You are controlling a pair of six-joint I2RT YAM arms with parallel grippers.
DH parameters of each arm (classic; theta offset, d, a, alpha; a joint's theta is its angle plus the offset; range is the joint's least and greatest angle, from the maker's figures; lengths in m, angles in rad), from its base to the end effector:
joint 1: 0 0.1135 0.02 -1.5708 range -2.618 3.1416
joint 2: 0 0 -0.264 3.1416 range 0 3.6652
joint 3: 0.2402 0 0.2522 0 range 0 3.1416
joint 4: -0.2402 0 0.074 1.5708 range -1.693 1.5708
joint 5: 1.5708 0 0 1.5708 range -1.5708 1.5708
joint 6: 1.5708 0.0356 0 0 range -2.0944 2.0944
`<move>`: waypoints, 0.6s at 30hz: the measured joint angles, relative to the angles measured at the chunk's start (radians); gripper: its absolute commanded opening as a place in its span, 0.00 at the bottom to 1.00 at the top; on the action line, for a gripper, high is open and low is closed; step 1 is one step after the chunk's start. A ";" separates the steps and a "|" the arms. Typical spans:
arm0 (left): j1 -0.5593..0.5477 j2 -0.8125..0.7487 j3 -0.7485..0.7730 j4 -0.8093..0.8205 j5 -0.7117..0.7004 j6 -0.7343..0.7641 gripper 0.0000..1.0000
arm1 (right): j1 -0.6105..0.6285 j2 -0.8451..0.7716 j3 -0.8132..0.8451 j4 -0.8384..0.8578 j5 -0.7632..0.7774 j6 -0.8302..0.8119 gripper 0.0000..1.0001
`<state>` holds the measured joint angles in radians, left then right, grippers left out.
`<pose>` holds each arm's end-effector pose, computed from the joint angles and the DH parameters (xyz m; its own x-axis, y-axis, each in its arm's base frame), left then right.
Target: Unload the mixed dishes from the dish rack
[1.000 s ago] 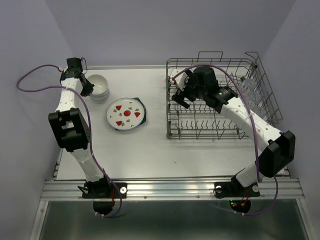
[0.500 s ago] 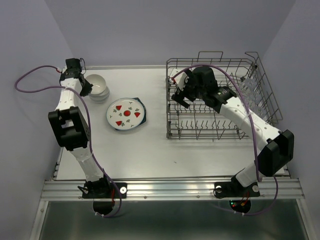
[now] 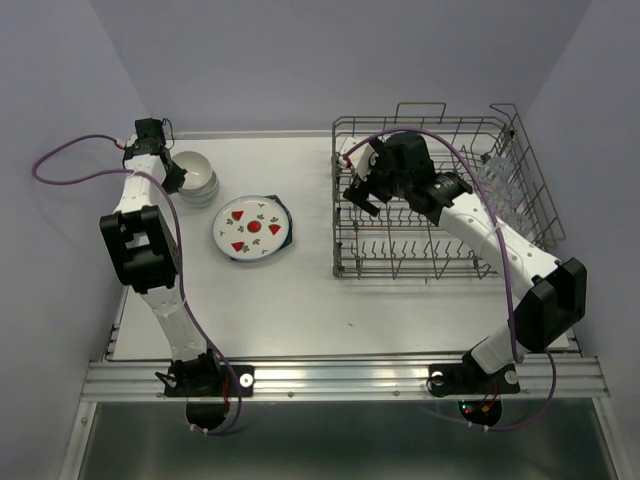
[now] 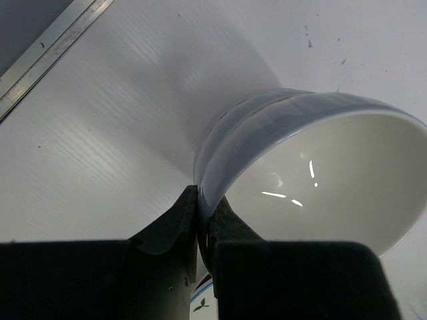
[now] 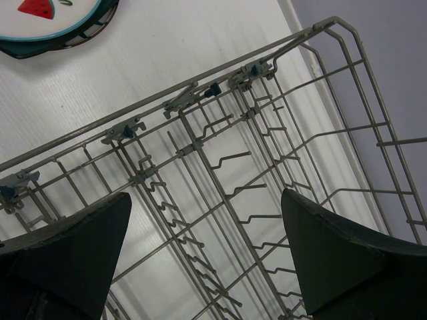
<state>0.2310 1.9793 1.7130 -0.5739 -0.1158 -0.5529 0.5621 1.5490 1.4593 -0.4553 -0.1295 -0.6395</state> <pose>0.4371 0.1070 0.2677 -0.4581 -0.6436 -0.6131 -0.6381 0.7183 -0.2772 0.2997 0.1942 0.3586 0.0192 -0.6873 -0.7261 -0.7608 0.4611 -0.4566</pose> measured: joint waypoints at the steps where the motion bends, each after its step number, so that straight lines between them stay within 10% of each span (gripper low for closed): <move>1: 0.000 0.013 0.016 -0.009 -0.005 -0.003 0.00 | 0.000 0.000 0.000 0.000 0.000 0.000 1.00; 6: 0.000 0.046 0.053 -0.024 -0.005 -0.013 0.17 | 0.000 0.000 0.000 0.000 0.000 0.000 1.00; 14: 0.000 0.047 0.058 -0.038 0.007 -0.023 0.81 | 0.000 0.000 0.000 0.000 0.000 -0.004 1.00; 18: 0.000 0.047 0.064 -0.040 0.018 -0.024 0.82 | 0.000 0.000 0.000 0.000 0.000 -0.008 1.00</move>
<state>0.2306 2.0258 1.7771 -0.6144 -0.0975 -0.5770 0.5621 1.5490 1.4593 -0.4553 -0.1295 -0.6472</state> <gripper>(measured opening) 0.811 0.998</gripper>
